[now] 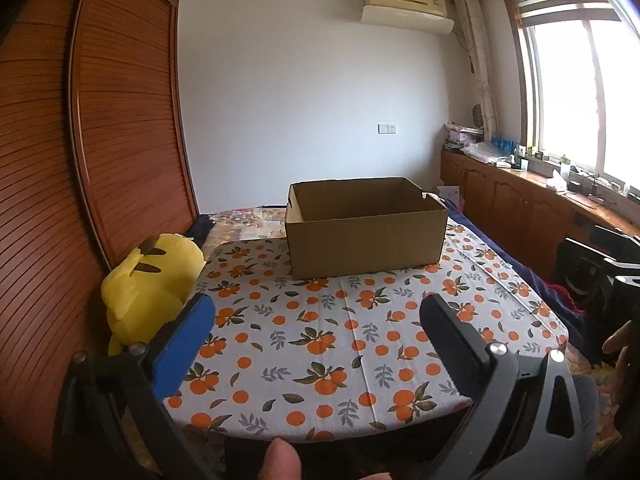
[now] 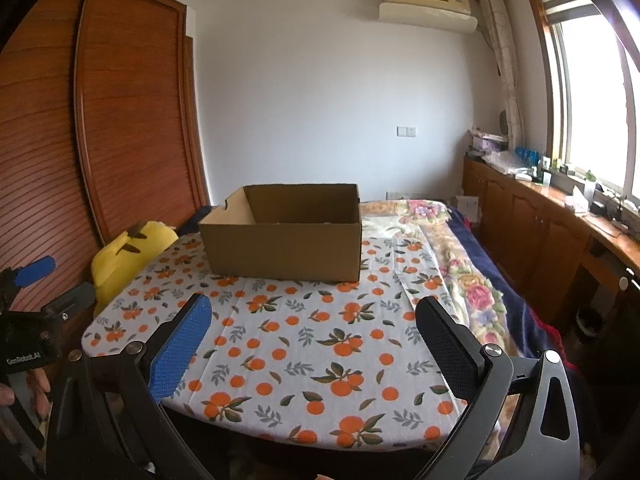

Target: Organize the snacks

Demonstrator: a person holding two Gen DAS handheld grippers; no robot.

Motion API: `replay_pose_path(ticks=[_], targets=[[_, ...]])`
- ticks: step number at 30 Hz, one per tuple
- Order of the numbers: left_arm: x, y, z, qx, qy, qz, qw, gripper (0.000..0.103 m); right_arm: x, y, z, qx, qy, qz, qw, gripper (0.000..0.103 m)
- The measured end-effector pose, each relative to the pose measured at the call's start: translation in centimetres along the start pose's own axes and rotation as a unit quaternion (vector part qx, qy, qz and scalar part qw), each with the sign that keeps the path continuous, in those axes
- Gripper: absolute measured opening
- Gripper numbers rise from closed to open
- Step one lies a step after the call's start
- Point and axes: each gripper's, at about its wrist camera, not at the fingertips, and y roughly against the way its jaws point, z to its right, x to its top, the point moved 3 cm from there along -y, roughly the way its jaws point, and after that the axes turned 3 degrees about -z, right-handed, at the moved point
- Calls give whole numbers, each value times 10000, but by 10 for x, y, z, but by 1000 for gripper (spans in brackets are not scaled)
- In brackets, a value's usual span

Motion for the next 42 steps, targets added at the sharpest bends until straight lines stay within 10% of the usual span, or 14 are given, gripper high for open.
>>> replay_pose_path(ticks=[42], targets=[[-1, 5, -4, 118, 31, 27, 9999, 103, 1, 2, -2, -37, -3, 35, 10000, 103]])
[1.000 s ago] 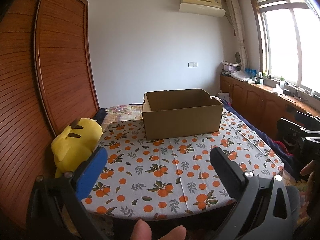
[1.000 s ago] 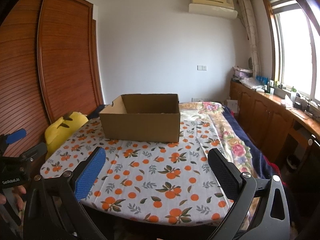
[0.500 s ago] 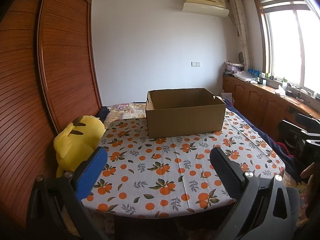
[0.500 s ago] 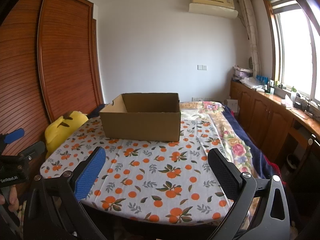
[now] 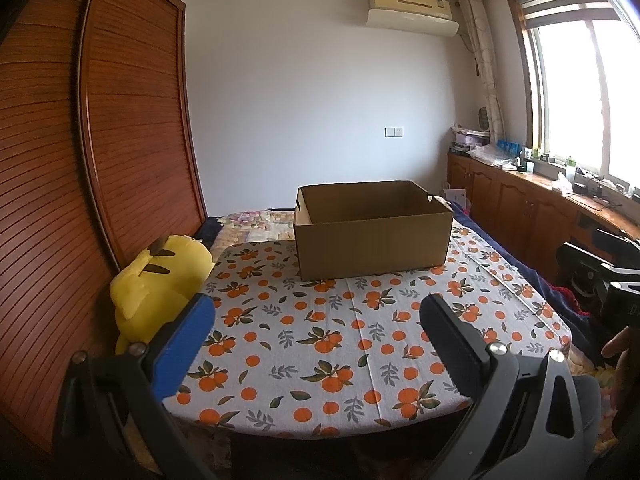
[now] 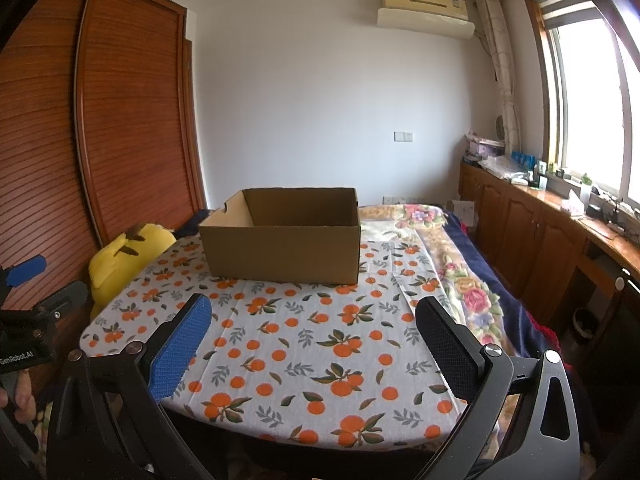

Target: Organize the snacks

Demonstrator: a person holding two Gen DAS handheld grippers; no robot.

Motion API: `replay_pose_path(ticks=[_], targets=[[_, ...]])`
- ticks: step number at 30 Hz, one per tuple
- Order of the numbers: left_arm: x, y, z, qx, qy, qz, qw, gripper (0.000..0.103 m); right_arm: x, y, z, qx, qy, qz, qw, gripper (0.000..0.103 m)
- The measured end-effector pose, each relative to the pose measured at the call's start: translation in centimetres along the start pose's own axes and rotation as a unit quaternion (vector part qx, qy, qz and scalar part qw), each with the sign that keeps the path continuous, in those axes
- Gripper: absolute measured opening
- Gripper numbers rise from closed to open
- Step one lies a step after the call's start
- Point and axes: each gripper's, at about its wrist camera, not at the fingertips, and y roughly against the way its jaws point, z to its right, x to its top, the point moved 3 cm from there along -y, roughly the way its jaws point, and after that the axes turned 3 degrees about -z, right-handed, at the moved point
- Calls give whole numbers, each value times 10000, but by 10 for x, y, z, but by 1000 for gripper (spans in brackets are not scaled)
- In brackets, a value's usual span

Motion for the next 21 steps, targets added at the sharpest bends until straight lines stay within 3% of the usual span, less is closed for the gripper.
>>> replay_pose_path(ticks=[21], targets=[[3, 3, -2, 19, -12, 49, 10000, 103, 0, 0, 0, -11, 2, 14, 10000, 103]])
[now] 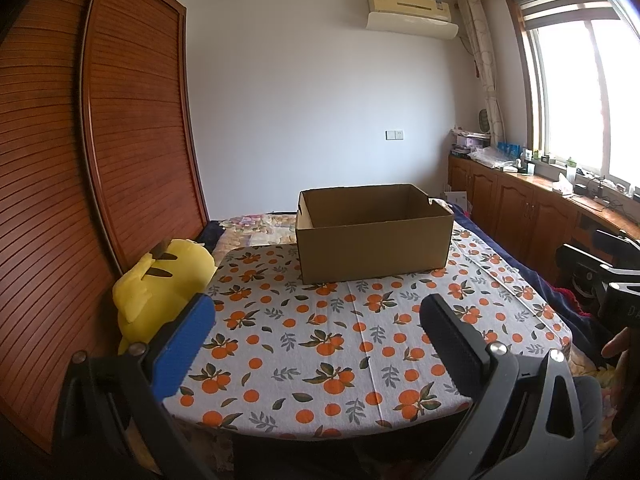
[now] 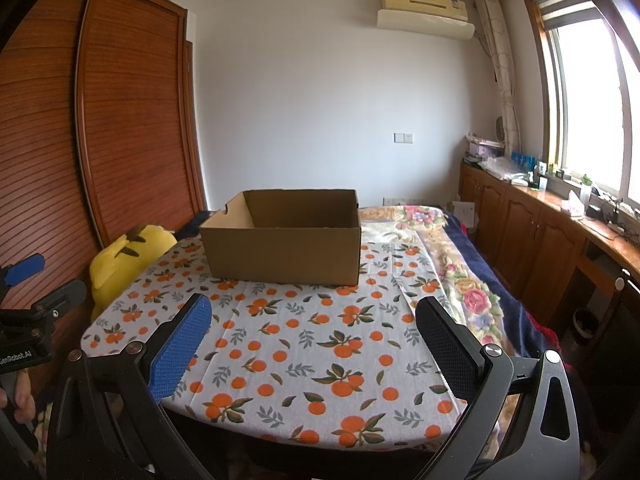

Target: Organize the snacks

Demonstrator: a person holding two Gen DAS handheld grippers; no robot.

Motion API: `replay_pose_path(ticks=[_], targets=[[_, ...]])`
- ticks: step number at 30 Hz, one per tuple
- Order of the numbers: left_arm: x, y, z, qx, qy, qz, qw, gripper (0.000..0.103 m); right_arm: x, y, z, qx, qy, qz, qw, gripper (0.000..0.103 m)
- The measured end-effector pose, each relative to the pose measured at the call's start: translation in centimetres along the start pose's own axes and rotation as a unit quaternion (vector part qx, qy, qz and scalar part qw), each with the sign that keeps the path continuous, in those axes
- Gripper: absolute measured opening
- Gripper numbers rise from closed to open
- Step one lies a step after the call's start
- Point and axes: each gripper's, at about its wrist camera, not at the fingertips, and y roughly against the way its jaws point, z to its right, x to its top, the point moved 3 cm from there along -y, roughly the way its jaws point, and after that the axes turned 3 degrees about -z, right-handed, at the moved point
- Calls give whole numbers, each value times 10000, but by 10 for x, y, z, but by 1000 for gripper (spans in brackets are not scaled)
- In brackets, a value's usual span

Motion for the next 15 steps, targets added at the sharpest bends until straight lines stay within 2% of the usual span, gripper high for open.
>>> replay_pose_path(ticks=[15], targets=[[2, 1, -3, 8, 6, 19, 10000, 103, -1, 0, 0, 3, 0, 9, 10000, 103]])
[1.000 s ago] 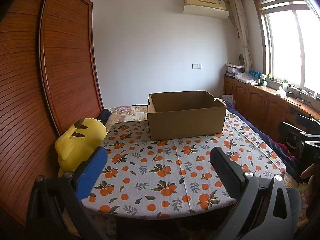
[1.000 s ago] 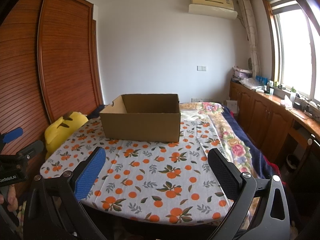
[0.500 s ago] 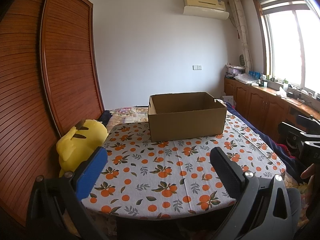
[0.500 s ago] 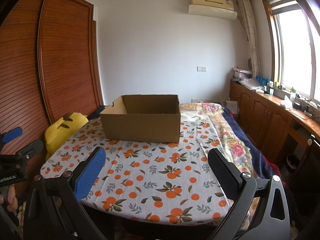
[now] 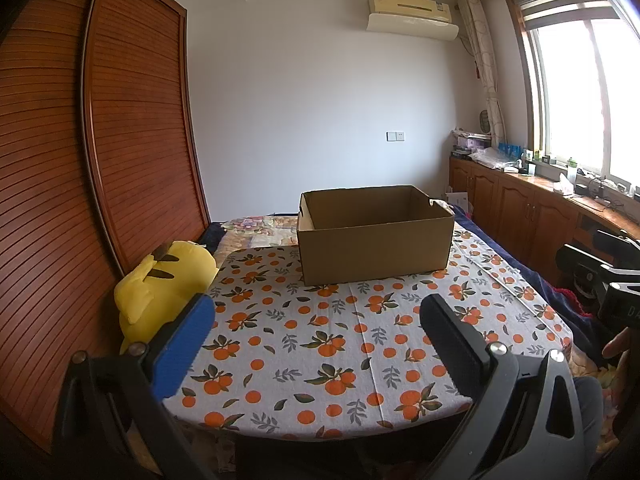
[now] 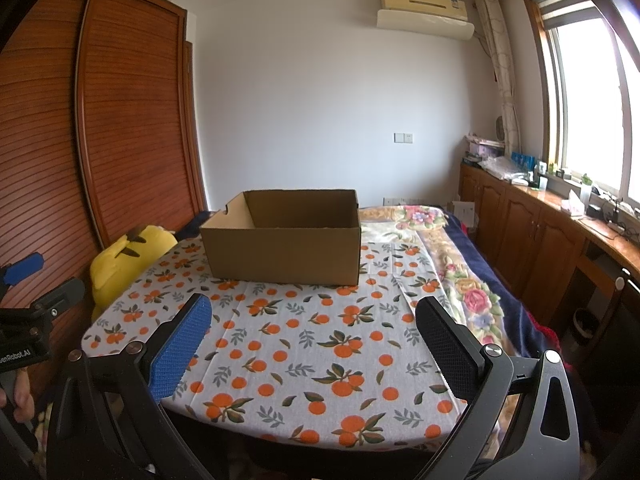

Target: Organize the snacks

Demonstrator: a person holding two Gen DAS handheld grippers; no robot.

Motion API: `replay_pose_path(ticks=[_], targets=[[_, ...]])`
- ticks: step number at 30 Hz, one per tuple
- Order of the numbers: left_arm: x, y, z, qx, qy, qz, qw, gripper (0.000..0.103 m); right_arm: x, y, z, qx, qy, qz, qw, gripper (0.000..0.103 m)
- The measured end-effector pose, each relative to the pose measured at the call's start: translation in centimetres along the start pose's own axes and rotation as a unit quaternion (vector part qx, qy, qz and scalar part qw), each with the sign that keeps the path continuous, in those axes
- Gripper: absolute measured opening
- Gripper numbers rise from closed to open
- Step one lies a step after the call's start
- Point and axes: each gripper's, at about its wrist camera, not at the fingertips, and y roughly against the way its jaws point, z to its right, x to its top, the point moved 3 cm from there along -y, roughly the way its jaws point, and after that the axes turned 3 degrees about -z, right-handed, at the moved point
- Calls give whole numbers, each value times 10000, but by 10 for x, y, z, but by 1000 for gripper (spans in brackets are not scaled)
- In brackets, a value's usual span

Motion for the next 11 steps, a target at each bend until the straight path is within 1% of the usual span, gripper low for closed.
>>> replay_pose_path(ticks=[11], targets=[[-1, 1, 1, 12, 0, 6, 10000, 103, 0, 0, 0, -8, -5, 1, 10000, 103]])
